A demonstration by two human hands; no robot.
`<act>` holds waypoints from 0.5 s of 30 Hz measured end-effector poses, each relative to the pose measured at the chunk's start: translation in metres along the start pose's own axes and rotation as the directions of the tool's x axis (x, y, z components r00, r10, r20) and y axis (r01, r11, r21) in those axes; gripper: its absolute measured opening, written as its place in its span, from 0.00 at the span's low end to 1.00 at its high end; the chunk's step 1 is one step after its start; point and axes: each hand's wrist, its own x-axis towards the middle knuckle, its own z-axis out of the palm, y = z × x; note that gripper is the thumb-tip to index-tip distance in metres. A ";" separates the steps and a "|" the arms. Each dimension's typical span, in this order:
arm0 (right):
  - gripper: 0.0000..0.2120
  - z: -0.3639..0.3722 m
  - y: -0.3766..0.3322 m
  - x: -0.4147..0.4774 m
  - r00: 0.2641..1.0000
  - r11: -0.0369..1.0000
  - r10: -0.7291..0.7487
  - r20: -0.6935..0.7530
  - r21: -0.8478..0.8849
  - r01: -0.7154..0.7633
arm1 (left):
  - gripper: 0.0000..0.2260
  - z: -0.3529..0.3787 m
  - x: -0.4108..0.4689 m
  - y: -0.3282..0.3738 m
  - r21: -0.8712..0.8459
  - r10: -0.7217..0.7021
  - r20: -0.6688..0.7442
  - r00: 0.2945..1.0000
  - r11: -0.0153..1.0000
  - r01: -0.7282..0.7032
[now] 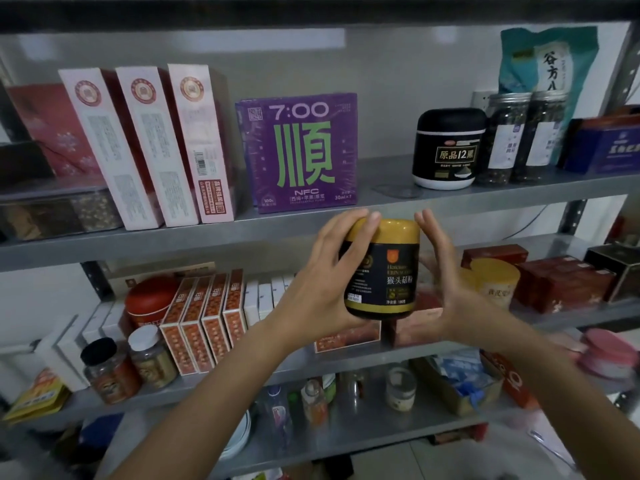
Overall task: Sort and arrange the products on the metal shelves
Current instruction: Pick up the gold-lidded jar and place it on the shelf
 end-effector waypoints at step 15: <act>0.65 0.008 0.002 0.004 0.880 0.820 -0.428 -0.206 -0.498 0.282 | 0.49 -0.013 -0.016 0.016 0.029 -0.124 0.072 0.990 0.992 0.122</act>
